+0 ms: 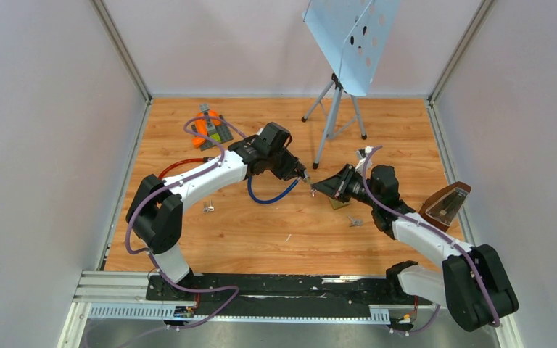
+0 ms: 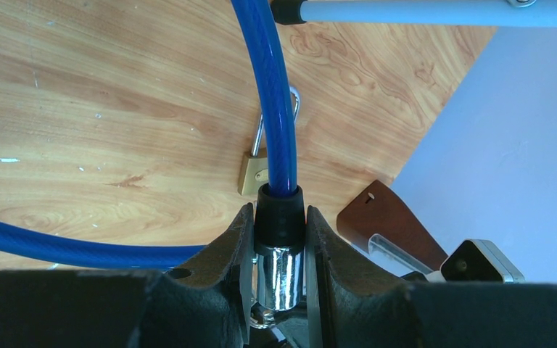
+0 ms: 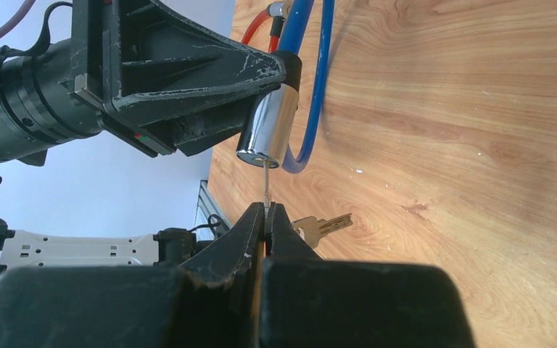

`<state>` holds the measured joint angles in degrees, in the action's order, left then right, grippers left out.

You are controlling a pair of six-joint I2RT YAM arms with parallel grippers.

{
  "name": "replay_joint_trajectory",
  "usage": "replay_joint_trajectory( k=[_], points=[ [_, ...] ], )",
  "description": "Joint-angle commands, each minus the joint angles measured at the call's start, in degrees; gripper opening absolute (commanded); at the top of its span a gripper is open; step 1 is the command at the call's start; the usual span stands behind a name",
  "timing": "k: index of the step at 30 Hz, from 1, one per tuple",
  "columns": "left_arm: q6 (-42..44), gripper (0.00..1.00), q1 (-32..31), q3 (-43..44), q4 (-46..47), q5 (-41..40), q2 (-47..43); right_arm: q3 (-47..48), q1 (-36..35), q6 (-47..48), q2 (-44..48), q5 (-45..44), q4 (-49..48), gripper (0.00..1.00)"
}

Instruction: Unlock with the key

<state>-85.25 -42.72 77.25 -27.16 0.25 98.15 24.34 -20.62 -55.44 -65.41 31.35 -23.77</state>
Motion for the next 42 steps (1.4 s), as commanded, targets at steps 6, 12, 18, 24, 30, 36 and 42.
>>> replay_joint_trajectory(
  k=[6, 12, 18, 24, 30, 36, 42],
  points=[
    [-1.33, 0.0, -0.26, -0.23, 1.83, 0.97, -0.59, 0.19, -0.2, -0.32, 1.6, -3.15, -0.03, 0.0],
    [-1.28, 0.0, -0.26, -0.13, 1.84, 1.15, -0.64, 0.2, -0.24, -1.28, 1.55, -4.02, -0.35, 0.0],
    [-1.77, 0.0, -0.79, -0.01, 2.01, 0.95, -0.27, 0.06, -2.49, -2.63, 2.99, -10.32, 0.26, 0.0],
    [-4.04, 0.0, -1.73, -0.81, 2.43, 0.58, -0.49, -0.96, -7.13, -2.61, 3.89, -19.89, -0.81, 0.0],
    [-6.74, 0.0, -2.25, -1.79, 2.44, -1.35, -1.68, -1.09, -13.88, -0.67, 4.5, -30.34, -0.41, 0.0],
    [-4.26, 0.0, -2.73, -1.24, 3.4, -0.62, -1.19, -0.92, -14.95, 1.36, 4.8, -31.31, -1.77, 0.0],
    [-1.43, 0.0, -3.88, -2.26, 2.95, -2.76, -3.16, 0.58, -14.79, 2.61, 5.1, -31.3, -0.34, 0.0]
  ],
)
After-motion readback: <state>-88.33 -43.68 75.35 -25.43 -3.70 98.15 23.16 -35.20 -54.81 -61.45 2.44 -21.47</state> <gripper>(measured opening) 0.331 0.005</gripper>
